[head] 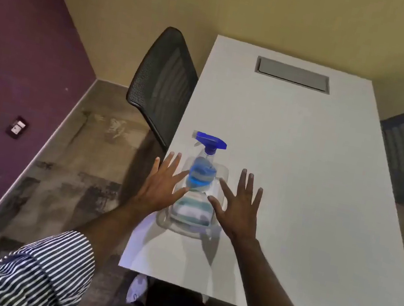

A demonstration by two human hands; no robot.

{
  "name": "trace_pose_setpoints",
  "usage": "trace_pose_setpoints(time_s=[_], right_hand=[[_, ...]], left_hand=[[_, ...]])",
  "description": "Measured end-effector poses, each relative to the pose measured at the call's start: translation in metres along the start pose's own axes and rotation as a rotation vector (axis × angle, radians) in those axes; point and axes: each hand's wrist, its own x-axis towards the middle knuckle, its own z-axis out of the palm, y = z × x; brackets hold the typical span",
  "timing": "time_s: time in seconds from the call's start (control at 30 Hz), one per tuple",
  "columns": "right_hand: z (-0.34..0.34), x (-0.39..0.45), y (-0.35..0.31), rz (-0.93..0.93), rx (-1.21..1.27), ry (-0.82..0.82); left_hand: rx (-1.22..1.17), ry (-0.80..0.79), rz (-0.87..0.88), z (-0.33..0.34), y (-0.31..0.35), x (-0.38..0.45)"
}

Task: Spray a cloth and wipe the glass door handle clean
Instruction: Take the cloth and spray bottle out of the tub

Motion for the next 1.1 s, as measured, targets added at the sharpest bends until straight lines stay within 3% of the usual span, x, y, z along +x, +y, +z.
trace_pose_setpoints(time_s=[0.27, 0.63, 0.83, 1.1], right_hand=[[0.039, 0.023, 0.029, -0.066, -0.048, -0.103], [0.05, 0.036, 0.01, -0.055, -0.067, -0.201], [0.046, 0.035, 0.0, -0.056, -0.008, -0.139], [0.045, 0.024, -0.011, -0.076, -0.009, -0.048]], left_hand=[[0.091, -0.071, -0.043, 0.03, 0.005, 0.013], [0.088, -0.146, -0.034, 0.017, 0.008, 0.02], [0.102, -0.116, -0.038, 0.01, 0.012, 0.023], [-0.083, -0.034, 0.013, 0.013, 0.003, 0.011]])
